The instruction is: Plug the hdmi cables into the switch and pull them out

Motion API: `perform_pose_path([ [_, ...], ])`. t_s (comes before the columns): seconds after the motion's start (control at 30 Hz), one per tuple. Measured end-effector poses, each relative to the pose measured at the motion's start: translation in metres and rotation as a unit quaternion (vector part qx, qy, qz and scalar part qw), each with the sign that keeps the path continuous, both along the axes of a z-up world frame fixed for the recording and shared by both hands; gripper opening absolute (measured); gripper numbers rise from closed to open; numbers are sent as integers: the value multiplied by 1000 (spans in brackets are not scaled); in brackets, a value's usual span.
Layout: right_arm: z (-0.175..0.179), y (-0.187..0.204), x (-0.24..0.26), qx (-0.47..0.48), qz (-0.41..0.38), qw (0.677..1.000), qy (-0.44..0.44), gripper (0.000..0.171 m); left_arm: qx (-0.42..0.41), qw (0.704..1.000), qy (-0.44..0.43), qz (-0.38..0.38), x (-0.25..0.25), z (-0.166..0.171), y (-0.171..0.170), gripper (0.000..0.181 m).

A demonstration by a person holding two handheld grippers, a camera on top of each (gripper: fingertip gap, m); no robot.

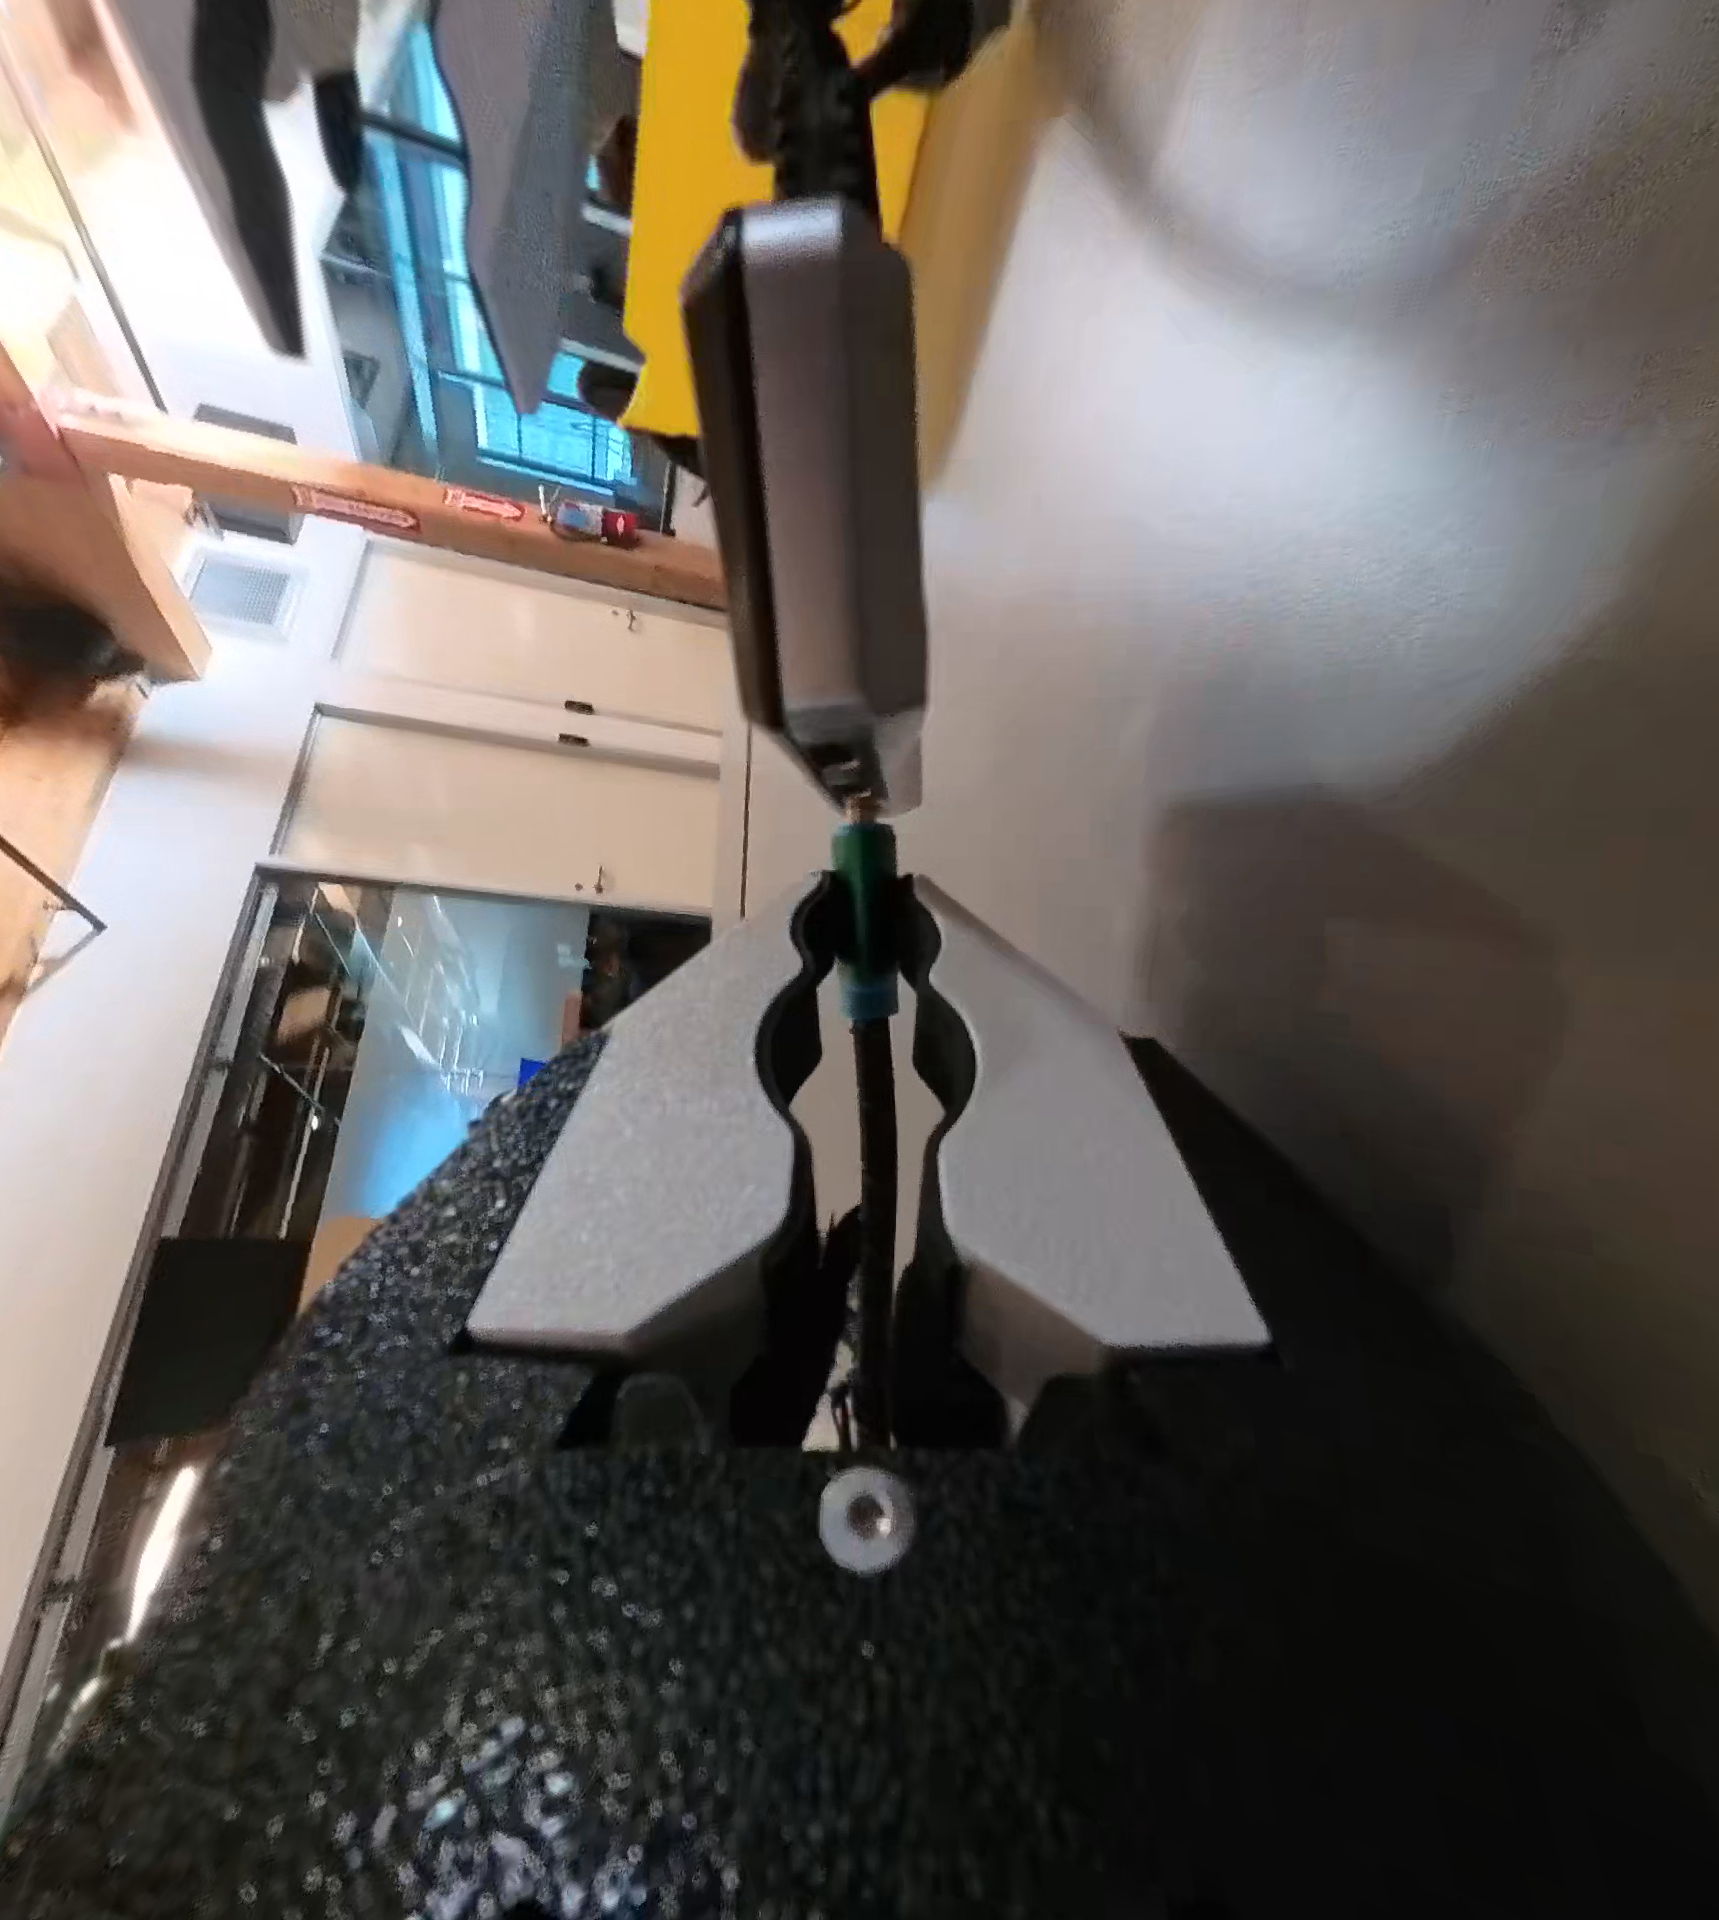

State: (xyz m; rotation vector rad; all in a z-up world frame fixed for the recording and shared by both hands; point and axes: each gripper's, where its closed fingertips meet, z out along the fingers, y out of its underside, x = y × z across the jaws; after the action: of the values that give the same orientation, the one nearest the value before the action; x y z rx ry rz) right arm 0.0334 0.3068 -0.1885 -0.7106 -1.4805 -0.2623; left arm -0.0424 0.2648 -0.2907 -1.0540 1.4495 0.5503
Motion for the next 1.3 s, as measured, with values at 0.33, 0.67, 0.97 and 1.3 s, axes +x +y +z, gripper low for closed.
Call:
perform_pose_path([
  [0.33, -17, -8, -1, -95, -5, 994, -53, 27, -2, 1000, 28, 9, 0, -8, 2, 9],
  [0.67, -87, -77, -42, -145, 19, 965, -217, 75, -49, 996, -9, 77, -10, -9, 12, 9],
  [0.97, -90, -80, -57, -71, 15, 975, -208, 60, -63, 994, -10, 92, -14, -11, 14, 9],
  [1.3, -102, -66, -68, 13, -3, 983, -184, 24, -56, 996, 33, 66, 0, -19, 4, 8],
])
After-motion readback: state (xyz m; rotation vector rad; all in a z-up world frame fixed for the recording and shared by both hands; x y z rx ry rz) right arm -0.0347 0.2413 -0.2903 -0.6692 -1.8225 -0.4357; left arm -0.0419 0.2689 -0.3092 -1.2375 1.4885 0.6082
